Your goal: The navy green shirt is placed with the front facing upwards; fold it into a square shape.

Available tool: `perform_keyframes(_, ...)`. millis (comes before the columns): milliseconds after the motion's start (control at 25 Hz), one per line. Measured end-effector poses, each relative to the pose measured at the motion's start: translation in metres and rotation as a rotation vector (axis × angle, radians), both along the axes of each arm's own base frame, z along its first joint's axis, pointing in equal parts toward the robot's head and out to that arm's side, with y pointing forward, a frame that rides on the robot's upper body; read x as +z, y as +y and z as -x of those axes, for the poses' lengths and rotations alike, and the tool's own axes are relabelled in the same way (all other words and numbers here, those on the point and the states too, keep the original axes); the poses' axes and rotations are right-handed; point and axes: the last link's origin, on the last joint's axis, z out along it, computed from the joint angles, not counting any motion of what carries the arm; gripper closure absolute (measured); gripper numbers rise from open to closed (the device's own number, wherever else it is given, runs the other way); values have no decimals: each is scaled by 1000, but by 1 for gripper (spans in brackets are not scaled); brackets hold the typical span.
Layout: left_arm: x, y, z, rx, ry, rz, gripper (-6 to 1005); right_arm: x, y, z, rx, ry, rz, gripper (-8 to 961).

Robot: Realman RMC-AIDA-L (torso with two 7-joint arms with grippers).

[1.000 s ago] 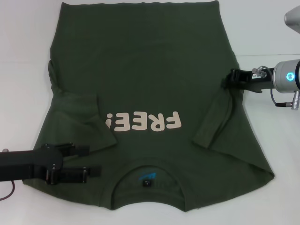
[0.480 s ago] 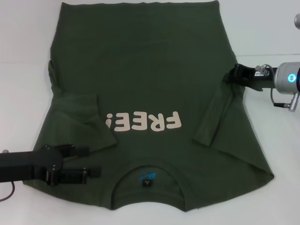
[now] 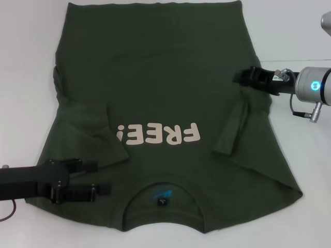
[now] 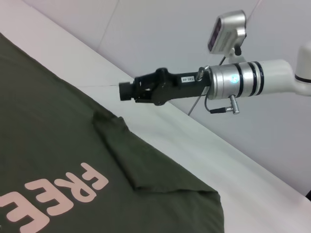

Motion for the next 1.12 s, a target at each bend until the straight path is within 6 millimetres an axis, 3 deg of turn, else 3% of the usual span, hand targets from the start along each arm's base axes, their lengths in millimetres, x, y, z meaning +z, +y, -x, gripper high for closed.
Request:
perform_keyframes(40,0,0,0,0,1,-1,115,0,0,1,8,13,-3,862)
perform_keyframes(440,-1,3,1,7,8,-8,116,13,-4,-7,-5,102,-52,462)
perform_keyframes(680,0,3,0,13,0,-11,117,36,-14,-20,19,127,-26,198)
perform_keyframes(880,1,4,0,43,-14,-9,117,66,-37,-32,166,184,-87,166)
perform_keyframes(1120,14,9,1,167,-60,12,118,90,-83,-42,355,247,-93,145)
